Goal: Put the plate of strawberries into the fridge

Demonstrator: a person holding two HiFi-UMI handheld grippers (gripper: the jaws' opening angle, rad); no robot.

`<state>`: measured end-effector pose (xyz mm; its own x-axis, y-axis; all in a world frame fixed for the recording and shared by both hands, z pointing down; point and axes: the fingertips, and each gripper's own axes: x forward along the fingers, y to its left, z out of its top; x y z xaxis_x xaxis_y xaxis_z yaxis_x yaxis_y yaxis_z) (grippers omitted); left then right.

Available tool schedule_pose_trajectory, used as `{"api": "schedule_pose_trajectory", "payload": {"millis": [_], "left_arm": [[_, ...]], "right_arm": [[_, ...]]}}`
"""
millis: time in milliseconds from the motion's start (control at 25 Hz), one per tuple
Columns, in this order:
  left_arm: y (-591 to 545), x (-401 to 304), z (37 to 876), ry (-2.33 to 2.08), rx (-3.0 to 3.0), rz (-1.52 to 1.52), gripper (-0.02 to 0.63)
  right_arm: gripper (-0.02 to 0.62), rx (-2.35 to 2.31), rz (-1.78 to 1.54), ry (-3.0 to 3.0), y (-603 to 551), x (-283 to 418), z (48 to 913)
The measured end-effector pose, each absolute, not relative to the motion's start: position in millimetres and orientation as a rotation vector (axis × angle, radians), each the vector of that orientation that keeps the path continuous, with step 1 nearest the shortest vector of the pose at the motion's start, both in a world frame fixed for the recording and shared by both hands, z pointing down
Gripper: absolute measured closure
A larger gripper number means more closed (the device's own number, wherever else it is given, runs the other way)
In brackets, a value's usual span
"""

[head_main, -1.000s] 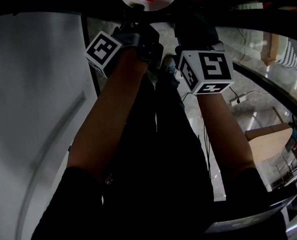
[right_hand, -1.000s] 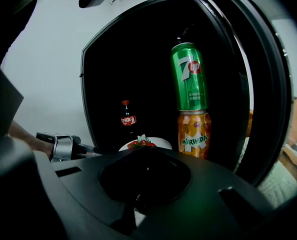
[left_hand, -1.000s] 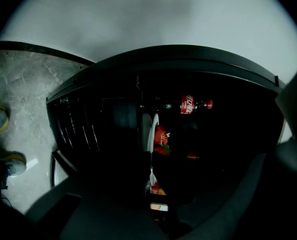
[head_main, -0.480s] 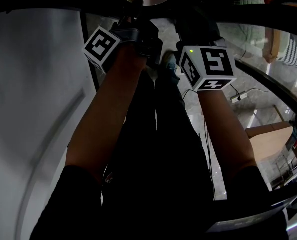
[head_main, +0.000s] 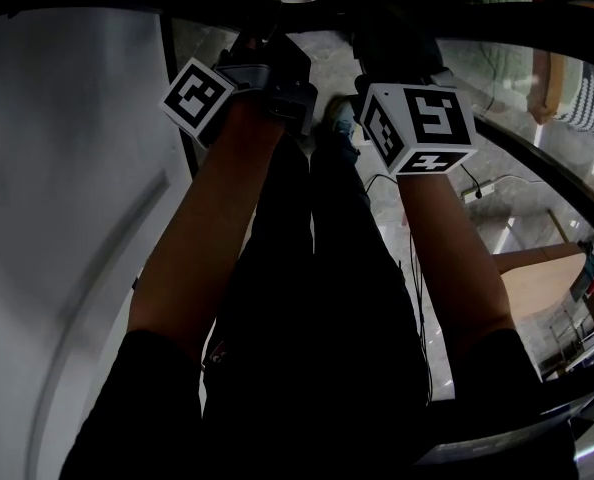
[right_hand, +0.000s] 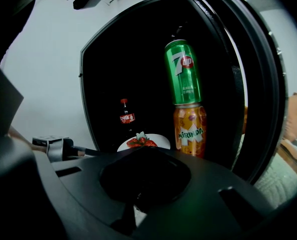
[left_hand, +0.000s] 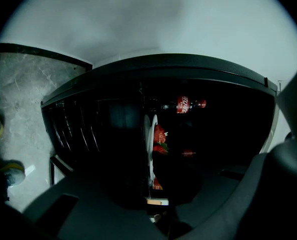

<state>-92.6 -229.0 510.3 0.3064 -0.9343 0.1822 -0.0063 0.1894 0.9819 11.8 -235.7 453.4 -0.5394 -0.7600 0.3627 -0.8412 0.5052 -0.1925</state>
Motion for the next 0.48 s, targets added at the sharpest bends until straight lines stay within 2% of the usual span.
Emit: {"api": "schedule_pose_trajectory", "payload": {"millis": [240, 400, 480], "left_arm": [[-216.4, -94.1, 509.6, -1.094, 1.265, -0.783, 0.592], [-212.7, -89.8, 508.6, -1.181, 1.411, -0.626, 0.595], [-212.8, -85.2, 502.9, -1.269, 1.583, -0.449, 0.602]], "right_arm": [[0.591, 1.357, 0.513, -2.515, -228.3, 11.2, 456.4], [0.591, 1.352, 0.513, -2.51, -227.7, 13.5, 460.1], [0.591, 1.35, 0.514, -2.509, -227.5, 13.9, 460.9]]}}
